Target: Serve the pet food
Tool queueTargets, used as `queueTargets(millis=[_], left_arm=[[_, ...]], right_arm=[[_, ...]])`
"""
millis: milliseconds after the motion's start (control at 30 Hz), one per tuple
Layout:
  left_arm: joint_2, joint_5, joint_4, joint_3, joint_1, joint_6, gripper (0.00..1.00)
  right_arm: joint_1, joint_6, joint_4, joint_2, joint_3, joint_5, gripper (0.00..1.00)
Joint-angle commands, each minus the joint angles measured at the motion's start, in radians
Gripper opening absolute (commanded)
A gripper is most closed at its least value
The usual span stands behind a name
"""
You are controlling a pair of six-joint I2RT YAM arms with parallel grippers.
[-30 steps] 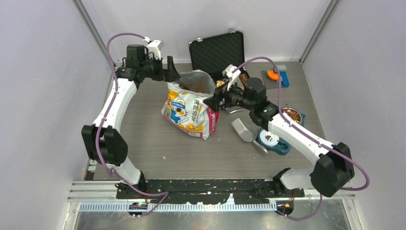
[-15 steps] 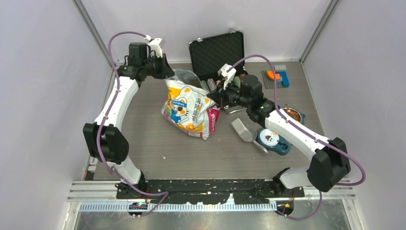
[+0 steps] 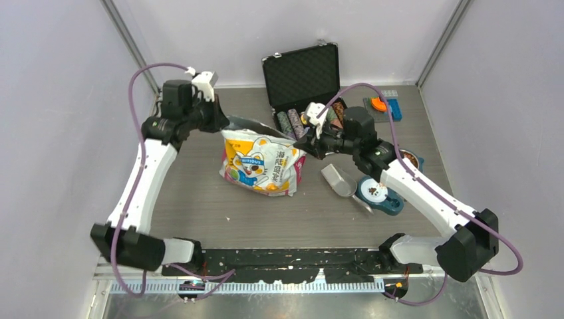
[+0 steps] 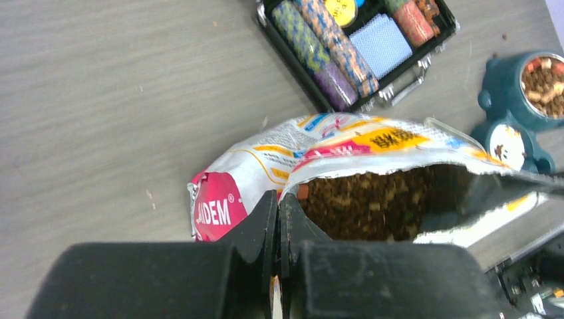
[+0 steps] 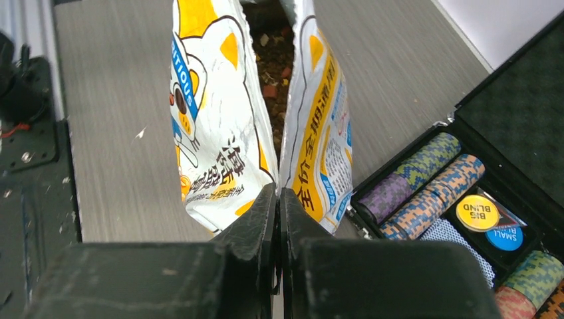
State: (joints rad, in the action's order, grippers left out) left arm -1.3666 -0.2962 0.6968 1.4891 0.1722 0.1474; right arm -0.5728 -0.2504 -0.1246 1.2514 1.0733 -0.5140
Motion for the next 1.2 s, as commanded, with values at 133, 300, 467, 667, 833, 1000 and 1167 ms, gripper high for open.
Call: queueTargets(millis=[133, 300, 467, 667, 833, 1000, 1167], left_arm=[[0.330, 0.179, -0.076, -0.158, -0.040, -0.020, 0.00], [0.424, 0.124, -0.060, -0.256, -0.040, 0.033, 0.01], [0.516, 0.030, -0.066, -0.254, -0.040, 0.033, 0.62], [0.487, -0.187, -0.169, -0.181, -0.039, 0.010, 0.99], [0.319, -0.446, -0.061, -0.026, 0.053, -0.257, 0.99], [0.206, -0.510, 0.075, 0.034, 0.173, -0.629, 0.99], [0.093, -0.575, 0.074, 0.074, 0.201, -0.679, 0.99]], right_arm=[[0.091, -0.402, -0.419, -0.066, 0.168, -0.258, 0.05], [0.111, -0.575, -0.583, -0.033, 0.224, -0.351, 0.05], [0.159, -0.662, -0.590, -0.010, 0.235, -0.422, 0.05], [0.183, -0.689, -0.642, 0.016, 0.272, -0.498, 0.05], [0.183, -0.671, -0.628, 0.026, 0.267, -0.524, 0.05], [0.184, -0.579, -0.570, 0.039, 0.266, -0.467, 0.05], [0.183, -0.540, -0.561, 0.042, 0.265, -0.456, 0.05]])
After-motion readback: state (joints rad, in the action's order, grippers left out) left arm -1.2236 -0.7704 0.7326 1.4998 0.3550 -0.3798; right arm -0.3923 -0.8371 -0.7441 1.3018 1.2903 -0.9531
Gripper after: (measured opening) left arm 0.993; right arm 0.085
